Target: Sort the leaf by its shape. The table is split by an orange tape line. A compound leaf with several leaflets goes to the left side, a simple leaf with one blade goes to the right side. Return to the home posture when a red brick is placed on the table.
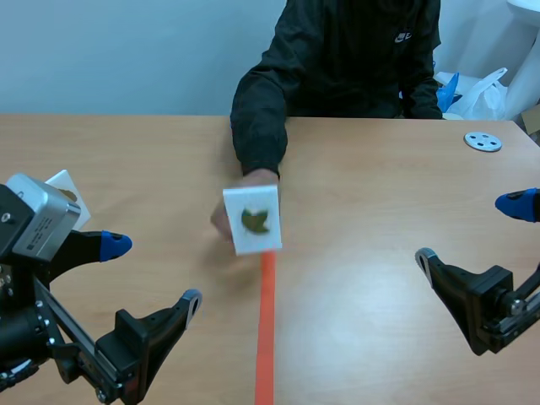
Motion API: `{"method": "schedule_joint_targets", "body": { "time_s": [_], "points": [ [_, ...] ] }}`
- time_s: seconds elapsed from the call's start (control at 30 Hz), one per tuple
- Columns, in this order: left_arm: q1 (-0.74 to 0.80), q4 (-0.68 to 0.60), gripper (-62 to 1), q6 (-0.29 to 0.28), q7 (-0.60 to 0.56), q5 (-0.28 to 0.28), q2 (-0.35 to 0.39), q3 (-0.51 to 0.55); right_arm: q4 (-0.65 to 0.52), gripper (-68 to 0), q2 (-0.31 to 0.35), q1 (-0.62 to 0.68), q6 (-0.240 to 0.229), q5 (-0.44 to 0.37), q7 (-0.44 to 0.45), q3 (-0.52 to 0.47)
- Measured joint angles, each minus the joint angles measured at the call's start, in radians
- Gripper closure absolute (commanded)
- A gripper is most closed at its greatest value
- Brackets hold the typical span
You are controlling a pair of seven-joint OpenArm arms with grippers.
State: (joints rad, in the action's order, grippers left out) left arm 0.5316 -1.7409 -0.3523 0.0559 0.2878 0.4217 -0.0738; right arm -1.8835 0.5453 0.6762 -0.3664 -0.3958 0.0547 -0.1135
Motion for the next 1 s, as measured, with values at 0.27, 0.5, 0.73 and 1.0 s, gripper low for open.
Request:
{"method": "schedule_joint_targets", "body": {
  "time_s": [0.27,0.5,0.73,1.0],
  "points": [
    [0.0,0.0,-62.3,0.0,0.0,0.0,0.0,0.0,0.0,-67.9,0.0,0.0,0.0,0.0,0.0,0.0],
    [0.0,0.0,-62.3,0.0,0.0,0.0,0.0,0.0,0.0,-67.9,0.0,0.0,0.0,0.0,0.0,0.0],
    [0.0,0.0,-62.3,0.0,0.0,0.0,0.0,0.0,0.0,-67.9,0.0,0.0,0.0,0.0,0.0,0.0],
    [-0.006,0.0,-62.3,-0.016,0.001,0.0,0.003,0.0,0.0,-67.9,0.0,0.0,0.0,0.0,-0.004,0.0]
  ]
}}
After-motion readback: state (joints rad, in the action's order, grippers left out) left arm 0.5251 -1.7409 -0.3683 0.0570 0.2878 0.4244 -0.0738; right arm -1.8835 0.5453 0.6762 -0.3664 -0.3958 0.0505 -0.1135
